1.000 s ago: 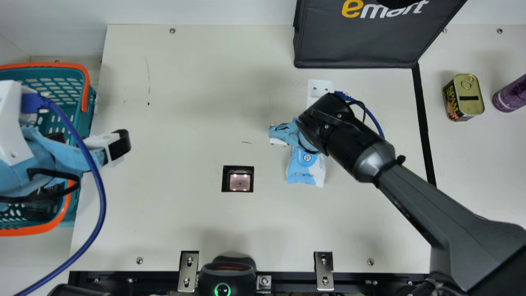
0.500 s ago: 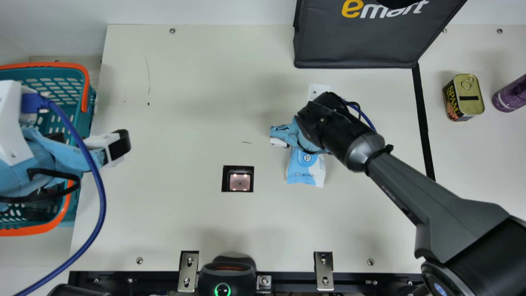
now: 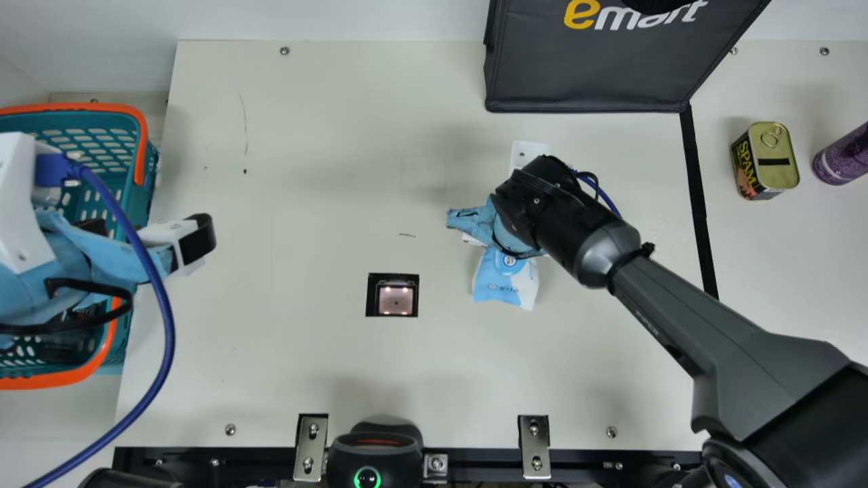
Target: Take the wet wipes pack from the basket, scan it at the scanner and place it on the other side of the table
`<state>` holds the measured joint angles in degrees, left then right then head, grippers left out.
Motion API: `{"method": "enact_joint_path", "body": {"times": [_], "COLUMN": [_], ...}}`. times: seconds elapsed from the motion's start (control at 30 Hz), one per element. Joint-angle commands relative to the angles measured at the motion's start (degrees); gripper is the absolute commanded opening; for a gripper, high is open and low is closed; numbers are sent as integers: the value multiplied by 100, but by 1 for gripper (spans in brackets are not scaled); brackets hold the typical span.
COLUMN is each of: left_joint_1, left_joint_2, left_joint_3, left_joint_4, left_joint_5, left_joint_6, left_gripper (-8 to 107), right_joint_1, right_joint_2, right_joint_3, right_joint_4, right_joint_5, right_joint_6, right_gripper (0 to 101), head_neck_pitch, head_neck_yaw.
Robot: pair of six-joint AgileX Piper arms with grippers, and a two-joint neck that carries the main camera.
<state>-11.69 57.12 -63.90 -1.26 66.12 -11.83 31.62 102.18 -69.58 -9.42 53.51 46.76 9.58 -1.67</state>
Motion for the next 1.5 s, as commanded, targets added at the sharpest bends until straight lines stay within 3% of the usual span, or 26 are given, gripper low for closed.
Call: {"method": "enact_joint_path", "body": {"times": [0.0,0.4,0.57,0.73,0.9,1.07,1.47], "left_joint_1": [0,0,0,0,0,0,0], "left_joint_2": [0,0,0,0,0,0,0], "left_joint_3": [0,0,0,0,0,0,0], "left_joint_4": [0,0,0,0,0,0,0], "left_joint_5": [0,0,0,0,0,0,0], "left_joint_6": [0,0,0,0,0,0,0], "left_gripper": [90,90,90,90,90,90,90], "right_joint_1": [11,11,-71,-399,-1025,-1868,-4313], "right_joint_2": [-77,-448,-612,-912,-1347,-1820,-2590], "right_joint_3": [-41,-186,-114,150,539,950,1550], "right_joint_4": [-22,72,108,316,662,1219,2133], "right_joint_5": [41,315,205,-154,-493,-705,-516], "right_joint_6": [-35,-416,-643,-1231,-2161,-3300,-5776], "right_gripper": [0,0,0,0,0,0,0], "head_neck_pitch": [-166,-166,-166,-166,-166,-166,-166], "head_neck_yaw": [9,9,-659,-1326,-1991,-1991,-1991]}}
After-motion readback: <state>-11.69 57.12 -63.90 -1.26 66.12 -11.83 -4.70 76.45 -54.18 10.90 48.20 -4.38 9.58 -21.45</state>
